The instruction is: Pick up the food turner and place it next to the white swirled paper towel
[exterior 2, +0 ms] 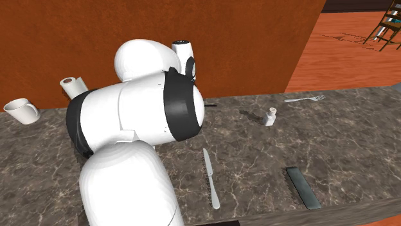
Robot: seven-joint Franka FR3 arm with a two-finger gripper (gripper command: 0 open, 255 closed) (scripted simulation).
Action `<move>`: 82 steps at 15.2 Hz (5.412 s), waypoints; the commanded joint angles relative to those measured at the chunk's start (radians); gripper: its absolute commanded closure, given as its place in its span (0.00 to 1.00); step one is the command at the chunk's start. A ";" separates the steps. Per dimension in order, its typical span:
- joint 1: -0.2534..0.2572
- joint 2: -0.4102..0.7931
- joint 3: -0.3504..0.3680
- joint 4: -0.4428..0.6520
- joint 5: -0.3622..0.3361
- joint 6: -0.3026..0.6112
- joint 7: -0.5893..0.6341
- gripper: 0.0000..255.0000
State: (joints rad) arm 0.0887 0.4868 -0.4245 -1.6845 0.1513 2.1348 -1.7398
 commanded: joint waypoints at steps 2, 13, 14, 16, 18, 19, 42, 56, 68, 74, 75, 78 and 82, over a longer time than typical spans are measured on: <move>0.000 0.001 0.000 0.000 0.000 0.000 0.000 0.00; 0.000 0.001 0.000 0.000 0.000 0.000 0.000 1.00; 0.000 0.001 0.000 0.000 0.000 0.000 0.000 1.00; 0.002 -0.012 -0.003 0.010 -0.005 -0.021 0.002 1.00; 0.003 -0.023 -0.006 0.022 -0.011 -0.043 0.005 1.00; 0.004 -0.028 -0.008 0.028 -0.013 -0.054 0.006 1.00; 0.003 -0.099 -0.028 0.240 -0.048 -0.331 0.018 1.00; -0.024 -0.076 -0.032 0.465 -0.040 -0.532 0.011 1.00; -0.090 0.021 -0.028 0.783 0.001 -0.753 0.001 1.00; 0.081 -0.155 -0.012 0.522 -0.079 -0.667 0.134 1.00; 0.104 -0.177 -0.006 0.493 -0.090 -0.659 0.158 1.00; 0.167 -0.232 0.014 0.421 -0.117 -0.641 0.231 1.00; 0.239 -0.286 0.047 0.355 -0.143 -0.628 0.329 1.00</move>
State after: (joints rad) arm 0.3081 0.2157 -0.3866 -1.3051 0.0154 1.4969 -1.4390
